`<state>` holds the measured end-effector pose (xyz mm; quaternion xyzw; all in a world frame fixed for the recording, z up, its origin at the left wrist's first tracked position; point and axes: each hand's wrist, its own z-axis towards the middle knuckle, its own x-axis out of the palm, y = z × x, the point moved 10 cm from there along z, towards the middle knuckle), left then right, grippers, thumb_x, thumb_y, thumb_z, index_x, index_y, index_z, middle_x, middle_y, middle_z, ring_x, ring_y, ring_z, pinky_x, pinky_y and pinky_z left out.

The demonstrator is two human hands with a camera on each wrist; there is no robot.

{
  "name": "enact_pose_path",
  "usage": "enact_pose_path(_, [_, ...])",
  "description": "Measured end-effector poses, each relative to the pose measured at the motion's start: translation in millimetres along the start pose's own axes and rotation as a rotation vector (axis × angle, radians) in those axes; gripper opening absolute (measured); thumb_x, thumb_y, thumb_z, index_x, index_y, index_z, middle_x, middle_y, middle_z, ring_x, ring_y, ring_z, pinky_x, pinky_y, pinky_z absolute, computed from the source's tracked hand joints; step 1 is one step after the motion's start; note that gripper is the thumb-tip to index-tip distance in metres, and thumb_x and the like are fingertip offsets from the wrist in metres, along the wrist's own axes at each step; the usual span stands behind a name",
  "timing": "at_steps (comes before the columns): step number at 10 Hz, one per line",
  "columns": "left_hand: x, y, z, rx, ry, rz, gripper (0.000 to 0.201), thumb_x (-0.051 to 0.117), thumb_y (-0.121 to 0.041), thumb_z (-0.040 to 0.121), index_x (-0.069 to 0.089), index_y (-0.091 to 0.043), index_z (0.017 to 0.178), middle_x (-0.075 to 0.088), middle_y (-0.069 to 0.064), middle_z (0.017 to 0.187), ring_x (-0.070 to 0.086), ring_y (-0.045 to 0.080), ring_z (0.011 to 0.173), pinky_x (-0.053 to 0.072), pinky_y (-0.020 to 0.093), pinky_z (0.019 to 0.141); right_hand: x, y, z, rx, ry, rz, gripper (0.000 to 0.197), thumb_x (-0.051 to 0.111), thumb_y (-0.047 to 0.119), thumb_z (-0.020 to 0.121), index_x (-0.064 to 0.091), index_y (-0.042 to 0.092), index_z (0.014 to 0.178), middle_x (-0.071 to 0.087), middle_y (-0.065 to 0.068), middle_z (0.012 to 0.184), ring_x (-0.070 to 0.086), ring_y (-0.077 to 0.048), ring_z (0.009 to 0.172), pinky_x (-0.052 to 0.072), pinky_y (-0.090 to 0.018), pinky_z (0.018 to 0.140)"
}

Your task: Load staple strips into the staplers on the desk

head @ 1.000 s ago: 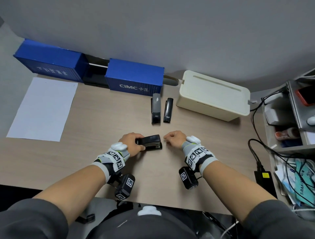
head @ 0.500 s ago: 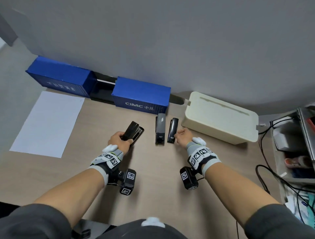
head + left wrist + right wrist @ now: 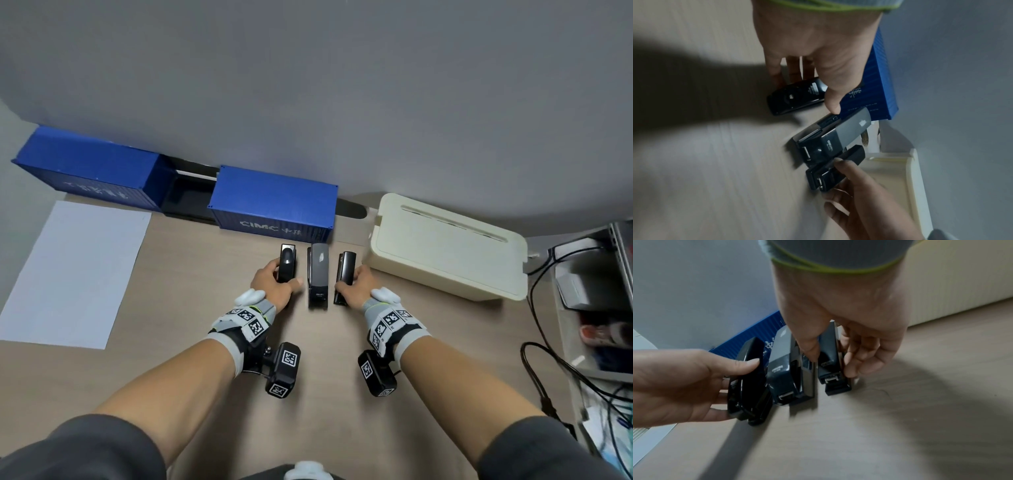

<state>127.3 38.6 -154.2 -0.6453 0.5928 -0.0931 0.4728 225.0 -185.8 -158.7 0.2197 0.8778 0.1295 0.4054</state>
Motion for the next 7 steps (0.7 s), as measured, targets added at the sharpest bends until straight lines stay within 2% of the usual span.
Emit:
enact_pose_path(1, [-1, 0, 0, -0.005, 0.003, 0.004, 0.062, 0.078, -0.039, 0.075, 0.056, -0.029, 0.133, 0.068, 0.001, 0.112, 0.063, 0.026, 0.098, 0.05, 0.033, 0.088, -2, -6, -3, 0.011, -0.013, -0.025, 0.044, 0.059, 0.054, 0.059, 0.041, 0.025, 0.086, 0.064, -0.001, 0.084, 0.062, -0.025, 0.074, 0.054, -0.041, 0.076])
enact_pose_path(2, [-3, -1, -3, -0.001, 0.016, 0.021, 0.062, 0.078, -0.041, 0.075, 0.057, -0.03, 0.132, 0.067, -0.001, 0.11, 0.062, 0.025, 0.099, 0.05, 0.034, 0.09, 0, -10, 0, 0.03, 0.003, -0.039, 0.046, 0.057, 0.057, 0.055, 0.04, 0.027, 0.085, 0.065, -0.001, 0.084, 0.064, -0.026, 0.075, 0.053, -0.039, 0.074])
enact_pose_path(3, [-4, -2, -6, -0.012, 0.028, 0.012, 0.061, 0.078, -0.039, 0.077, 0.055, -0.029, 0.133, 0.064, -0.003, 0.109, 0.06, 0.023, 0.097, 0.048, 0.031, 0.09, 3, -10, 1, 0.042, 0.028, -0.04, 0.048, 0.057, 0.06, 0.053, 0.039, 0.028, 0.084, 0.065, -0.003, 0.085, 0.065, -0.028, 0.079, 0.054, -0.043, 0.079])
enact_pose_path(4, [-6, -3, -9, -0.023, 0.05, 0.025, 0.062, 0.078, -0.033, 0.078, 0.053, -0.026, 0.135, 0.063, -0.001, 0.114, 0.058, 0.02, 0.096, 0.047, 0.029, 0.089, -5, -5, -11, 0.038, 0.04, -0.072, 0.048, 0.06, 0.057, 0.06, 0.044, 0.026, 0.093, 0.066, -0.002, 0.089, 0.063, -0.026, 0.082, 0.052, -0.041, 0.082])
enact_pose_path(5, [-10, -3, -11, -0.021, 0.061, 0.005, 0.058, 0.077, -0.026, 0.08, 0.055, -0.023, 0.134, 0.066, 0.004, 0.116, 0.061, 0.022, 0.093, 0.047, 0.026, 0.08, -12, -3, -20, 0.022, 0.035, -0.063, 0.052, 0.059, 0.058, 0.064, 0.046, 0.026, 0.103, 0.066, -0.002, 0.097, 0.063, -0.027, 0.091, 0.051, -0.041, 0.087])
enact_pose_path(6, [-23, -7, -20, -0.038, 0.045, -0.005, 0.056, 0.077, -0.025, 0.081, 0.056, -0.02, 0.134, 0.065, 0.009, 0.12, 0.063, 0.027, 0.103, 0.047, 0.03, 0.091, -9, -15, -13, 0.026, 0.024, 0.028, 0.063, 0.058, 0.056, 0.057, 0.049, 0.024, 0.11, 0.069, -0.007, 0.104, 0.065, -0.029, 0.096, 0.051, -0.042, 0.09])
enact_pose_path(7, [-35, -17, -26, -0.009, 0.012, -0.025, 0.053, 0.075, -0.026, 0.083, 0.056, -0.02, 0.132, 0.065, 0.007, 0.118, 0.063, 0.026, 0.104, 0.046, 0.032, 0.097, -21, -3, -40, -0.019, -0.025, 0.087, 0.059, 0.064, 0.051, 0.061, 0.055, 0.021, 0.111, 0.068, -0.006, 0.107, 0.064, -0.026, 0.097, 0.05, -0.038, 0.093])
